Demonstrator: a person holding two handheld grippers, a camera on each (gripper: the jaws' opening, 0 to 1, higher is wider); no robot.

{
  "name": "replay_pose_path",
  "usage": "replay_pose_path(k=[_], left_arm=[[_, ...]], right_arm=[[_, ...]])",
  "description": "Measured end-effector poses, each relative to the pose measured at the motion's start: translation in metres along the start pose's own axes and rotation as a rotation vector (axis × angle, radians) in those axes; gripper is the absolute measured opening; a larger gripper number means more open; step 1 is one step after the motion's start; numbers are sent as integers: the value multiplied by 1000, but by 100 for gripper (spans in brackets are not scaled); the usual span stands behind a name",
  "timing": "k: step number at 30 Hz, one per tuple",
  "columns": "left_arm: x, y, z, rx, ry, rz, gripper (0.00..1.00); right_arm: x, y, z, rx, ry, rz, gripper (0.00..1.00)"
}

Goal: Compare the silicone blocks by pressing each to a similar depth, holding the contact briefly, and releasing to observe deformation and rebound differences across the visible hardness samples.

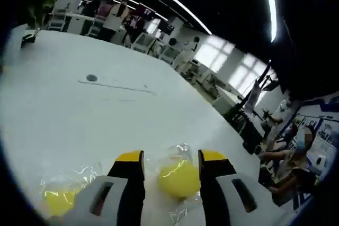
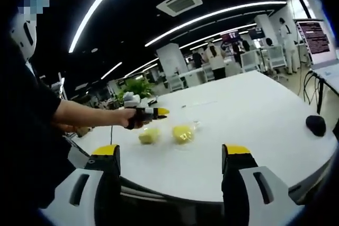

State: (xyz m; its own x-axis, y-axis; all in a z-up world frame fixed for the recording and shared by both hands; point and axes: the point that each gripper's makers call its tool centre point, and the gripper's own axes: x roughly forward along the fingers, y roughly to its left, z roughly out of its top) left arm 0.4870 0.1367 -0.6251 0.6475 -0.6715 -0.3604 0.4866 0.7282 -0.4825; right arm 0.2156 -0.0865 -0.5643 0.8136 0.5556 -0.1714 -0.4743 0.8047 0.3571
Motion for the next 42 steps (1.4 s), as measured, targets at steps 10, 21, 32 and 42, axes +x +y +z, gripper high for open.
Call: replay_pose_path(k=[10, 21, 32, 42], left_arm=[[-100, -4, 37, 282, -111, -5, 51], [-201, 4, 3, 208, -190, 70, 76], [-275, -1, -41, 416, -78, 137, 99], [-297, 10, -69, 363, -29, 62, 99]], right_arm=[[26, -4, 0, -3, 11, 42, 71], [57, 12, 16, -39, -9, 108, 72], [80, 30, 4, -98, 59, 149, 74], [102, 61, 9, -118, 121, 141, 85]])
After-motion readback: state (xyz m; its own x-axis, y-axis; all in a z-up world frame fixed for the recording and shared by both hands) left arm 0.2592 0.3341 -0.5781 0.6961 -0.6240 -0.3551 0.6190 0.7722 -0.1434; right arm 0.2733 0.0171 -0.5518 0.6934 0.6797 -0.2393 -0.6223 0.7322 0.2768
